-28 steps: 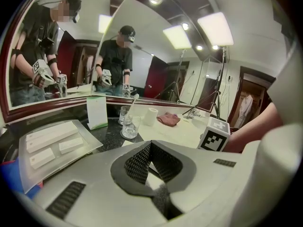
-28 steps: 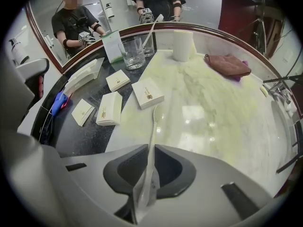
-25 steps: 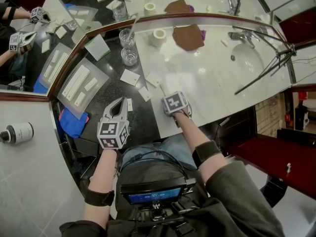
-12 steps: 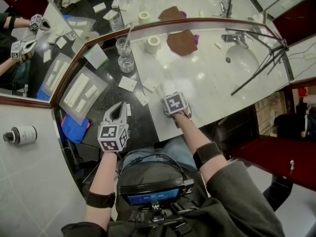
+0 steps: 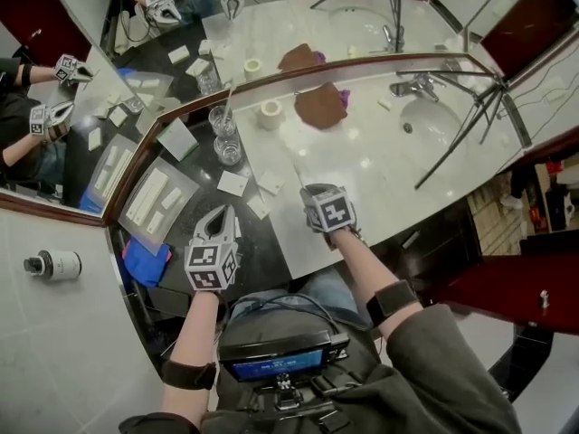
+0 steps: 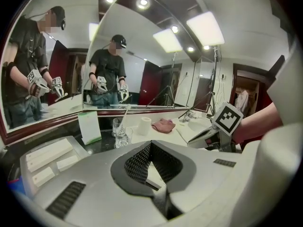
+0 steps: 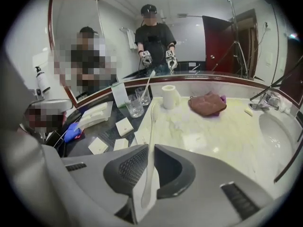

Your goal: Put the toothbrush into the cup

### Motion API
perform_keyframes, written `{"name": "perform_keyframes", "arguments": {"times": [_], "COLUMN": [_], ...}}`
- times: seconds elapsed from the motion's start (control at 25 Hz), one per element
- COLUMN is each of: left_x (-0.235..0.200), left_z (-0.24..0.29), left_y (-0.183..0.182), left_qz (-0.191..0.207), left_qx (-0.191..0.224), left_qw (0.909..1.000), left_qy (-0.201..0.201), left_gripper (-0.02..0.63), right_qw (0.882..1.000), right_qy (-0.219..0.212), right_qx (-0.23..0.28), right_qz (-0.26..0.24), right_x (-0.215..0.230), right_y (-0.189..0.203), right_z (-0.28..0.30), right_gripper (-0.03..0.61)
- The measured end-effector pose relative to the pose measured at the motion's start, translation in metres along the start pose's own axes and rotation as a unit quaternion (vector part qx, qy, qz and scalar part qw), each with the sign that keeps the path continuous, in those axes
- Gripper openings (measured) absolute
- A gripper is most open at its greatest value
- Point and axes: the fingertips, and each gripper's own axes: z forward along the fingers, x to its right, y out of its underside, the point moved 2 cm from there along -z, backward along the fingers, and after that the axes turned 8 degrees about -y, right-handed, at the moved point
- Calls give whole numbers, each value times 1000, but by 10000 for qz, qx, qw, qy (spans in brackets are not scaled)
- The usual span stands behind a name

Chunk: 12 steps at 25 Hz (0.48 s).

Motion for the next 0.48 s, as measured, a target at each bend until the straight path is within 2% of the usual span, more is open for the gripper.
{"name": "perform_keyframes", "arguments": {"times": [0.12, 0.28, 0.48], "left_x": [0, 0, 1], "left_z": [2, 2, 4], "left_y": [-5, -9, -9], "left_qz": [48, 70, 102], "left_qx": [40, 68, 56], "left_qw": [10000, 9999, 9999], "left_qy": [-9, -38, -76], "left_gripper": [2, 2, 2], "right_qw": [9978, 9903, 9805], "right_qy": [-207, -221, -170], "right_qx": [604, 1341, 1939], "right_qz": [-174, -295, -261], "right_x": [-3, 3, 11], "right_y": [-13, -23, -37], "right_z": [-13, -31, -44], "right_gripper": [58, 58, 58]}}
